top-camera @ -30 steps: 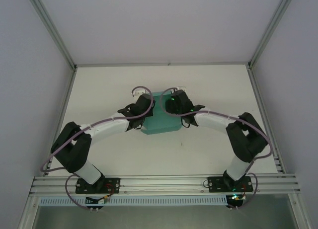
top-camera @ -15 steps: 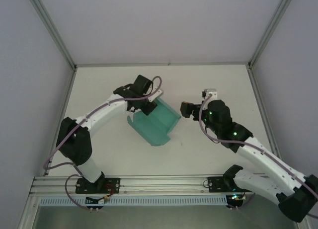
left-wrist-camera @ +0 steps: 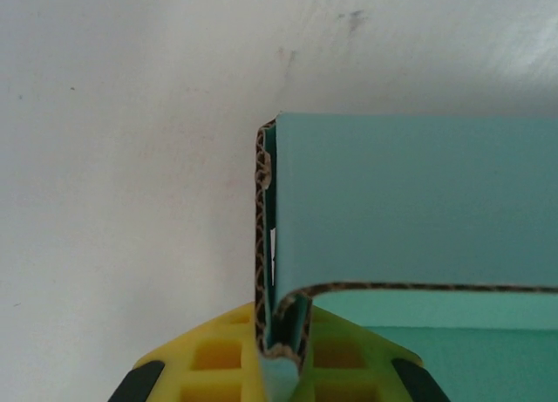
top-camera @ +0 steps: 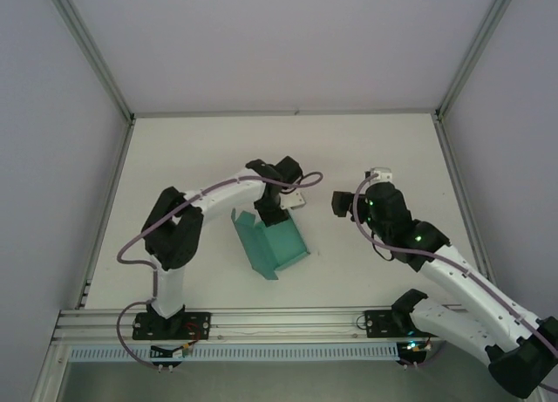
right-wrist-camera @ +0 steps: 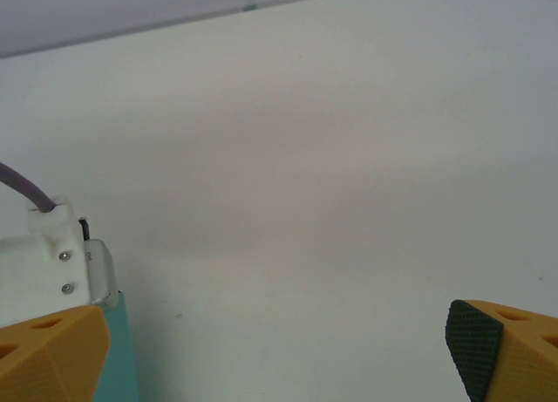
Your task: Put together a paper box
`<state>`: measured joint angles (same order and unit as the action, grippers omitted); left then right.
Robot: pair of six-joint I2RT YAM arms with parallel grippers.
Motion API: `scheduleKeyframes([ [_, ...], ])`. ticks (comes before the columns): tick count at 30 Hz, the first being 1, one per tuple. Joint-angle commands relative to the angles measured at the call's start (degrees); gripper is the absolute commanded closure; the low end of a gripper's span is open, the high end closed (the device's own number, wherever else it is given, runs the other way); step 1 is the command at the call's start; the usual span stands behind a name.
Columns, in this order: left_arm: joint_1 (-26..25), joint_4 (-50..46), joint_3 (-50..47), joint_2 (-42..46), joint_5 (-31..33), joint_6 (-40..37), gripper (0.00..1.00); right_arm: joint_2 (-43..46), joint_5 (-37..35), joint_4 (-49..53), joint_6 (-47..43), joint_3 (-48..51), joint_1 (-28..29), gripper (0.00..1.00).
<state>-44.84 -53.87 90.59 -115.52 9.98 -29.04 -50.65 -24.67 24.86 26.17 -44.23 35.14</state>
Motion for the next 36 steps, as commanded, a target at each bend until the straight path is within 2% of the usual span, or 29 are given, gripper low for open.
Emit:
scheduleKeyframes([
  [1, -1.92, 0.73, 2.56, -4.07, 10.6, 2.87, 1.0, -0.46, -0.8, 0.87, 0.79, 0.28, -1.35, 0.0],
  [7, -4.35, 6.61, 1.82, -9.11, 19.03, 8.32, 1.0, 0.21, 0.27, 0.09, 1.25, 1.64, -3.51, 0.0],
  [12, -5.15, 14.86, -3.37, -10.97, 25.34, 8.83, 1.0, 0.97, 1.81, -0.86, 1.65, 2.96, -5.06, 0.0],
  [22, -5.88, 20.17, -7.15, -10.16, 26.1, 11.48, 0.98, -0.18, 5.22, -2.0, 2.06, 3.66, -6.83, 0.0],
  [23, -5.87, 20.05, -7.44, -9.29, 25.59, 11.05, 0.88, -0.17, 5.49, -1.98, 2.02, 3.71, -6.99, 0.0],
  [28, -5.83, 18.74, -8.1, -2.16, 22.8, 9.28, 0.61, 0.32, 6.51, -1.49, 2.06, 3.53, -7.24, 0.0],
  [32, -5.84, 15.64, -7.27, 2.82, 19.94, 9.2, 0.17, 0.99, 7.82, -1.42, 1.69, 3.6, -7.36, 0.0],
  [33, -5.79, 15.02, -7.11, 4.04, 18.76, 9.26, 0.02, 1.13, 8.2, -1.41, 1.47, 3.56, -7.36, 0.0],
  [36, -5.79, 13.5, -7.39, 8.06, 14.36, 9.08, 0.0, 1.23, 9.8, -0.92, 0.46, 3.2, -7.41, 0.0],
])
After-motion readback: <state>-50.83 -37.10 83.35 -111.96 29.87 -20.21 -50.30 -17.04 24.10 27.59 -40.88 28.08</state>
